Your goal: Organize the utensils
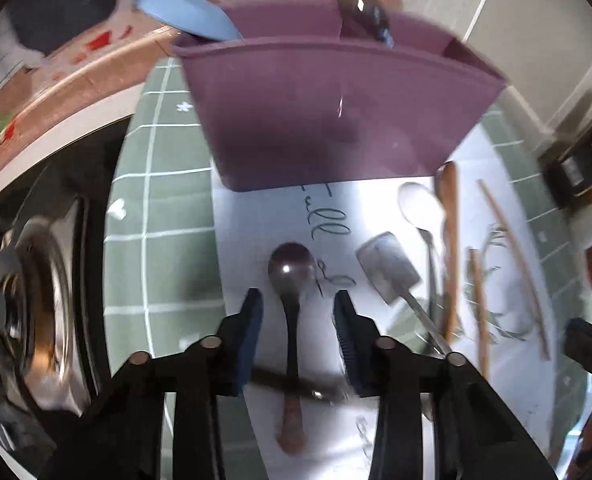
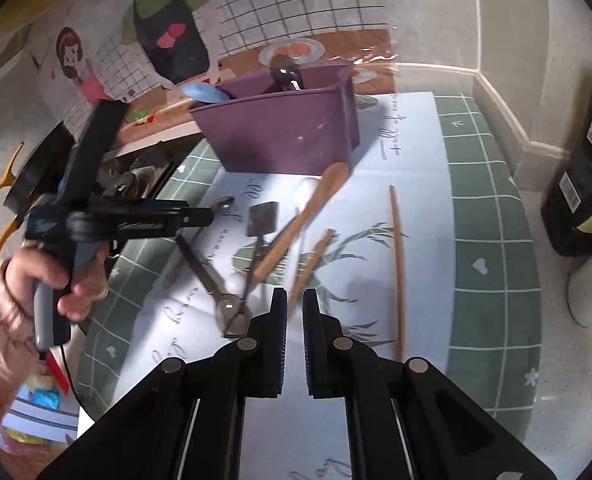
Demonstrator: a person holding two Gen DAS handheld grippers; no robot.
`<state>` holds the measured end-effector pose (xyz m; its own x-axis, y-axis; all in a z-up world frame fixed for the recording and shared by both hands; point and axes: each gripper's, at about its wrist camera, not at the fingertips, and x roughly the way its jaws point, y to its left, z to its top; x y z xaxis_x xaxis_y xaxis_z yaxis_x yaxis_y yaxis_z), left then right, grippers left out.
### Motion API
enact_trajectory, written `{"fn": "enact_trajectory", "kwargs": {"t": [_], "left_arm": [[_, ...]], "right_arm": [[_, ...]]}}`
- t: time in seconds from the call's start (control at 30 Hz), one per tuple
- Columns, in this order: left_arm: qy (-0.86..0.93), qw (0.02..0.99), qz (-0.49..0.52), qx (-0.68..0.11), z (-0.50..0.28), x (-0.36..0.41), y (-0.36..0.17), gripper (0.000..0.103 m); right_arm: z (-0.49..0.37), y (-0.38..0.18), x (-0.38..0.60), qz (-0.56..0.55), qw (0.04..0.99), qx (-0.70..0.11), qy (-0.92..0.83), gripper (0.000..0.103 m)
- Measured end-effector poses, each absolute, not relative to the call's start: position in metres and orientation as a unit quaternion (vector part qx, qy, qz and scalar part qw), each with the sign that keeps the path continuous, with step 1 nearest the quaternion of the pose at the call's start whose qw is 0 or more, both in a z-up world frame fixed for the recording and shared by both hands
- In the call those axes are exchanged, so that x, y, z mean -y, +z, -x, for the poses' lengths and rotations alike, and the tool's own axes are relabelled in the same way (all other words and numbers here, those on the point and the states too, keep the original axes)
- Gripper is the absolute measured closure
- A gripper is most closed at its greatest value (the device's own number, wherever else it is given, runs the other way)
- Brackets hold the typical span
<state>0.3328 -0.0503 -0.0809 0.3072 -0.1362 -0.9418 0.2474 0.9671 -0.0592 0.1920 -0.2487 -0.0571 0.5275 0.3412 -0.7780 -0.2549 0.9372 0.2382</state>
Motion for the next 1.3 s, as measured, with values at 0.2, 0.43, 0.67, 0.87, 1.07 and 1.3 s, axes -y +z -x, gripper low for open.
{"fn": "enact_trajectory", "kwargs": {"t": [0.2, 0.43, 0.67, 0.87, 1.07, 1.3], "left_arm": [[-0.11, 0.805, -0.065, -0.579, -0.346, 0.056, -0.09, 0.074], [-0.114, 0.835, -0.043, -0.536, -0.324, 0.051, -0.071, 0.074], [-0.115, 0.872, -0.003, -0.476, -0.281, 0.023, -0.032, 0.074], [-0.099, 0.891, 0.008, -0.444, -0.257, 0.003, -0.017, 0.074], [-0.082, 0.897, 0.01, -0.434, -0.242, -0.012, -0.01, 0.074], [-0.08, 0.897, 0.023, -0.434, -0.234, -0.021, -0.008, 0.074]], "right_arm": [[-0.201, -0.068, 0.256, -0.04, 0.869, -0.467, 0.158, 0.093], [-0.226, -0.066, 0.242, 0.014, 0.883, -0.454, 0.113, 0.039], [-0.255, -0.073, 0.215, 0.104, 0.889, -0.444, 0.042, 0.012], [-0.284, -0.078, 0.191, 0.108, 0.885, -0.45, 0.057, 0.001], [-0.326, -0.094, 0.182, 0.039, 0.878, -0.47, 0.086, 0.01], [-0.346, -0.113, 0.175, 0.051, 0.874, -0.48, 0.052, 0.032]]}}
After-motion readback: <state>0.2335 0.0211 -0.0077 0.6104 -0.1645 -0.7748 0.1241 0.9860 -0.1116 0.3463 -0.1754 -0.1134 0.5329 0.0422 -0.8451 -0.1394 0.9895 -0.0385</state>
